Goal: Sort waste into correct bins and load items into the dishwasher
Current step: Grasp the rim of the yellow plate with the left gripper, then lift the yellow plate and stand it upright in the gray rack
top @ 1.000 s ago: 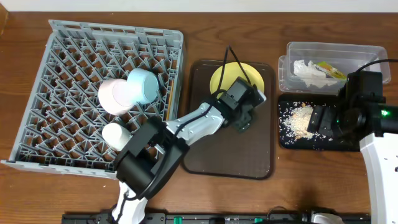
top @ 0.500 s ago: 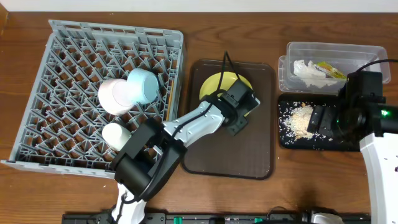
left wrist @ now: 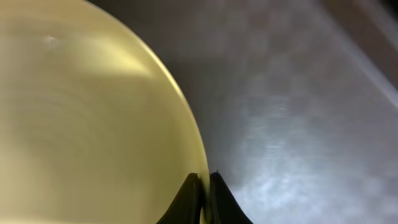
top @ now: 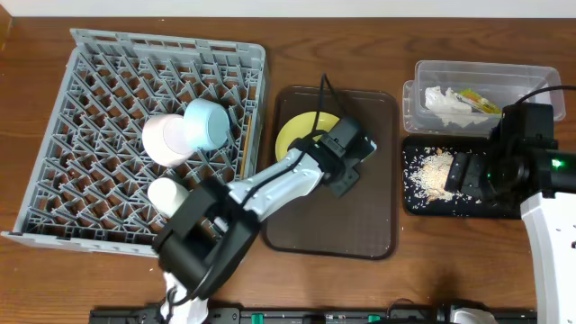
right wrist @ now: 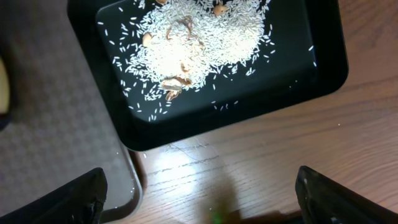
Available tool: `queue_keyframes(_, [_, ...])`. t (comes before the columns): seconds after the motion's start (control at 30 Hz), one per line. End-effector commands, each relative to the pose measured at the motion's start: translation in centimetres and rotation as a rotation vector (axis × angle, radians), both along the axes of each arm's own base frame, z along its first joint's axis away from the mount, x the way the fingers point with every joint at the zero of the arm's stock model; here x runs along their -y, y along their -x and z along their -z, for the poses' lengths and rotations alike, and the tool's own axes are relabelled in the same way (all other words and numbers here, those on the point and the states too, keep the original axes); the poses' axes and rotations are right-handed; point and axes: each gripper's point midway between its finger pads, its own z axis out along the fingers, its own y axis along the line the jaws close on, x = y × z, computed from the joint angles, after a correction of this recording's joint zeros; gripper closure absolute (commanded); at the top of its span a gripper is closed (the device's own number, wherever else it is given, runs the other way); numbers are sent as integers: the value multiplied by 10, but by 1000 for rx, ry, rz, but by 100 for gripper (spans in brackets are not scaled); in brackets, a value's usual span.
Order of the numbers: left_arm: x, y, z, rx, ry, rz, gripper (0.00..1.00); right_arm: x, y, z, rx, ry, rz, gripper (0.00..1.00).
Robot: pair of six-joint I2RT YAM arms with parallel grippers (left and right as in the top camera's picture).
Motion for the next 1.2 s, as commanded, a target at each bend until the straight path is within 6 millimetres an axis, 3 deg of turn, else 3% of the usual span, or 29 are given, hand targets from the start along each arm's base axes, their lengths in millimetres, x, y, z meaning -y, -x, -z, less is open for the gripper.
queue_keyframes(0.0, [7, 0, -65, 82, 116, -7, 94, 2, 0, -4, 15, 0, 2, 5])
queue_keyframes(0.27, [-12, -1, -166, 199, 293, -110, 94, 2, 0, -4, 14, 0, 2, 6])
queue_keyframes(0.37, [-36, -9, -201, 240, 359, -201, 94, 2, 0, -4, 14, 0, 2, 6])
queue_keyframes(0.53, [-80, -28, -234, 261, 444, -354, 94, 2, 0, -4, 14, 0, 2, 6])
queue_keyframes(0.7, [-118, -47, -241, 147, 580, -470, 94, 2, 0, -4, 15, 0, 2, 5])
queue_keyframes(0.93, [-148, -61, -239, -32, 745, -522, 94, 2, 0, -4, 15, 0, 2, 5])
queue_keyframes(1.17, [-174, -81, -219, -153, 818, -595, 94, 2, 0, -4, 14, 0, 2, 6])
